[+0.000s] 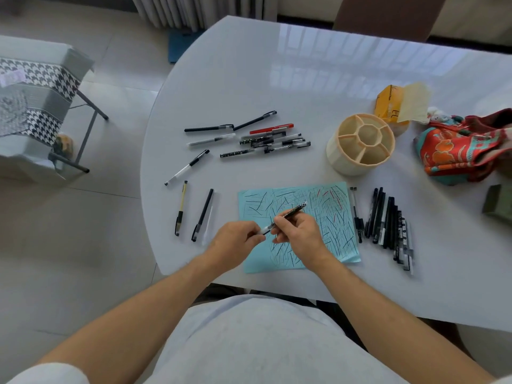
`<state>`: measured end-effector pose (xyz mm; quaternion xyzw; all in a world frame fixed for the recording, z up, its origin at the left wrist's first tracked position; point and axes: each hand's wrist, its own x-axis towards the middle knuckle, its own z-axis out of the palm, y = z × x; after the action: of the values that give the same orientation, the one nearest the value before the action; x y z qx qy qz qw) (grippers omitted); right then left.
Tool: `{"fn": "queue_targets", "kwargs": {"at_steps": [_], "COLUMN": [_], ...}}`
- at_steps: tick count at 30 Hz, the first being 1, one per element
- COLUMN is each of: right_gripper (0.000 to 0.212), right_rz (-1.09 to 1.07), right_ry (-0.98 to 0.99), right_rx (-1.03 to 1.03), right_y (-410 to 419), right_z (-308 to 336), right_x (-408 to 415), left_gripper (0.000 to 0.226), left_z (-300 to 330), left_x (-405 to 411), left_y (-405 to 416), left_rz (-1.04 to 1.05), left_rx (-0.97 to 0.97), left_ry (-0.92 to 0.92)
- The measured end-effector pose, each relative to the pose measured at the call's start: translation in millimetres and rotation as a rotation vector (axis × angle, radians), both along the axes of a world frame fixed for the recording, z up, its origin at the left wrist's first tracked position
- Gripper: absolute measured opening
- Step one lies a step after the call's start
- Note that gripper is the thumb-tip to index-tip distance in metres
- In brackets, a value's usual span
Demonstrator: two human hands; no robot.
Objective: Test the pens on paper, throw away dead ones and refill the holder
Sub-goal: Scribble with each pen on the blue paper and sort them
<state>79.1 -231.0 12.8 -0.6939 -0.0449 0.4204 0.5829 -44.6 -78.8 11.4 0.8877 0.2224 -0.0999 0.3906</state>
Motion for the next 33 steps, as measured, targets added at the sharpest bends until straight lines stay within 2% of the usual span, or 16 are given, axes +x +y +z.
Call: {"fn": "queue_targets", "kwargs": {"at_steps": [6, 9, 11, 13, 16, 20, 23, 25, 29, 33], "right_gripper": [0.013, 0.017, 0.017, 0.012, 0.009, 0.036, 0.031, 0.026, 0.026, 0.020], "right_rz": [0.055, 0.019, -0.087, -0.122, -0.004, 0.250, 0.360, 0.331, 0.185, 0.253], "right_ry": [-0.063, -0.089, -0.146, -0.302, -0.513, -0.641, -0.783, -0.828, -0.865, -0.924], "right_rx": [-0.069, -0.121, -0.217, -0.403, -0.671, -0.866, -0.987, -1.048, -0.999, -0.725], "right_y": [-2, -11, -26, -49, -85, -105, -107, -108, -94, -31], "right_z": [2, 4, 4, 2, -6, -16, -20, -18, -12, -5], "right_x": [1, 19, 44, 74, 110, 124, 124, 124, 122, 118], "left_gripper": [0.027, 0.013, 0.035, 0.036, 0.036, 0.046, 0.048, 0.046, 0.045, 0.050], "left_z": [-1, -3, -8, -13, -19, -25, -26, -24, -23, -26], "left_x": [5, 9, 8, 2, -10, -20, -25, -25, -25, -27], "left_y": [-18, -18, -11, 0, 13, 24, 28, 30, 35, 41], "left_rz": [-0.051, -0.104, -0.098, -0.076, -0.082, -0.135, -0.193, -0.211, -0.242, -0.266], "left_rx": [-0.023, 0.000, 0.042, 0.111, 0.219, 0.307, 0.351, 0.364, 0.356, 0.310], "left_ry": [0.007, -0.033, -0.038, -0.054, -0.033, 0.050, 0.024, 0.011, 0.005, 0.048]}}
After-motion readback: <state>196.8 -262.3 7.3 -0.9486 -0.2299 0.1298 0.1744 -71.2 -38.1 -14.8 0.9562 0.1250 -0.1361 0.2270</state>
